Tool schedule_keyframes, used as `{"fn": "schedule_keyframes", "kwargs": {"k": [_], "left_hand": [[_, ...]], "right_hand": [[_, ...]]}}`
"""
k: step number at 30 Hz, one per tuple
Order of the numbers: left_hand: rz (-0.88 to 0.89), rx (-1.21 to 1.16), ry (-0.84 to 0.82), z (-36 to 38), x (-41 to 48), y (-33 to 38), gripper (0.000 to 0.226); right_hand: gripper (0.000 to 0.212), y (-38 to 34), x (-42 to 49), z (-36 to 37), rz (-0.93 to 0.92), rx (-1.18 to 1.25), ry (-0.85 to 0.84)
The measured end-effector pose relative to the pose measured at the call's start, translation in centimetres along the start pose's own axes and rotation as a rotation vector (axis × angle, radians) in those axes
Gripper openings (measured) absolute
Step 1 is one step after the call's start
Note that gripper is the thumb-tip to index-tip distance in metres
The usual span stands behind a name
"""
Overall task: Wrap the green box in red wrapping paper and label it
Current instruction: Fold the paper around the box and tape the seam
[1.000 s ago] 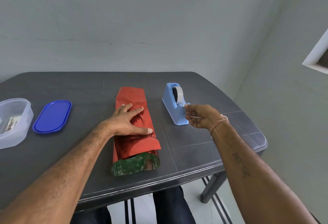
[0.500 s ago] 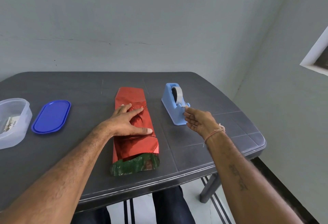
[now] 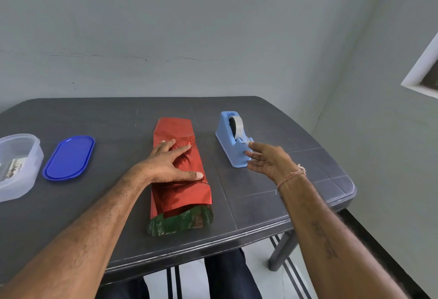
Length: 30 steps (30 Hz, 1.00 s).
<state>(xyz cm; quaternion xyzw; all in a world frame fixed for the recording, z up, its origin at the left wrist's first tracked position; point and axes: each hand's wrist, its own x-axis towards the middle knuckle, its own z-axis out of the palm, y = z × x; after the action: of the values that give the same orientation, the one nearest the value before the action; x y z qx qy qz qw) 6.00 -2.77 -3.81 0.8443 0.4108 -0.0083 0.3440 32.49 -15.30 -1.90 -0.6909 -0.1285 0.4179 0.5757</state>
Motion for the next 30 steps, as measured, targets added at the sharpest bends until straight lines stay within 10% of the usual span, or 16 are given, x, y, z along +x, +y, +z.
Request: {"fn": "schedule_keyframes", "kwargs": {"k": [30], "left_hand": [[-0.023, 0.007, -0.038, -0.3, -0.2, 0.3, 0.141]], "right_hand": [[0.026, 4.8, 2.5, 1.3, -0.196, -0.164, 0.279]]}}
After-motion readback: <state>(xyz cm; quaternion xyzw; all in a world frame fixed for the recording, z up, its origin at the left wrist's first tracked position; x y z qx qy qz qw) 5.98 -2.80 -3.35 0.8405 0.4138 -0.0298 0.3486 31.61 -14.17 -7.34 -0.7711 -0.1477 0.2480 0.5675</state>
